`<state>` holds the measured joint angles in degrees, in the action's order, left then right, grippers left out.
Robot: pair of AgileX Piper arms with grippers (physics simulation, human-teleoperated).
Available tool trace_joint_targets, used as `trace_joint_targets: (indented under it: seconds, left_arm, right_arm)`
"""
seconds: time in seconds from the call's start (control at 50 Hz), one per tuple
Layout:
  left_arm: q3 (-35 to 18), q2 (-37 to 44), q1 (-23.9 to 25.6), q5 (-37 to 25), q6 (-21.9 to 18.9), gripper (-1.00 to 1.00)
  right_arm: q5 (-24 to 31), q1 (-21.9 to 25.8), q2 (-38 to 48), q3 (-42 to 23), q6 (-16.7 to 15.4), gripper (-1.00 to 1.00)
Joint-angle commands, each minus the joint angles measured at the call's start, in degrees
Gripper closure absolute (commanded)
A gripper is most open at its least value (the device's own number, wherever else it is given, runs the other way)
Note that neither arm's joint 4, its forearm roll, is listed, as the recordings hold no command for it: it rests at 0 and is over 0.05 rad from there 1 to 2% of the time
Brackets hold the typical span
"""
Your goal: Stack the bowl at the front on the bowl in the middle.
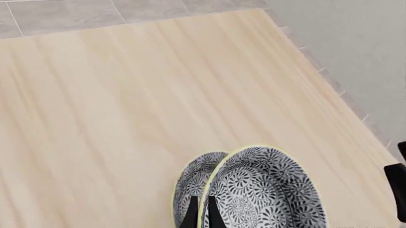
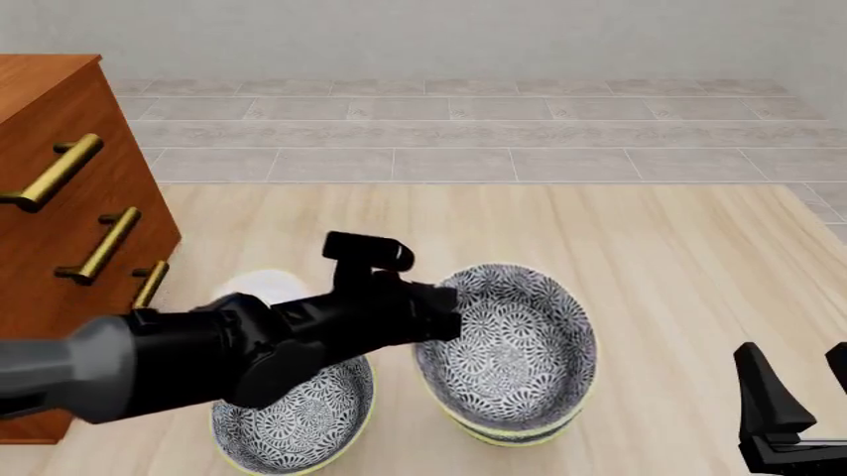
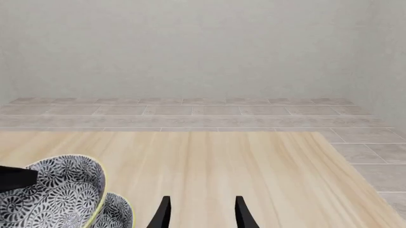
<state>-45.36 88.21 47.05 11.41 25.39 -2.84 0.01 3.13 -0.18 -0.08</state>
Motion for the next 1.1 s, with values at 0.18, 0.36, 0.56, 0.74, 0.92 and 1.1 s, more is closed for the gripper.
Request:
trace_joint_targets:
  seconds: [0.18,0.36,0.56,0.74,0.92,1.1]
  left_arm:
    - [-0.7,2.3,1.0,1.1,-0.2,1.0]
    - [-0.4,3.4,0.9,1.7,-0.6,1.0]
    - [-0.4,4.1,0.6,2.0,-0.7,1.0]
    - [-0.2,4.8,0.6,2.6,-0.8,1.0]
    - [-0.5,4.5,0.6,2.3,-1.2,1.0]
    - [-0.6,4.5,0.5,2.3,-1.9,-1.0]
  right_arm:
    - [0.0,0.0,0.0,0.0,0.0,-1.0]
    - [0.0,0.0,0.0,0.0,0.0,-1.0]
    - [0.0,0.0,0.0,0.0,0.0,-1.0]
    - [0.0,0.0,0.0,0.0,0.0,-1.0]
    - [0.0,0.0,0.0,0.0,0.0,-1.0]
    - [0.0,0.0,0.0,0.0,0.0,-1.0]
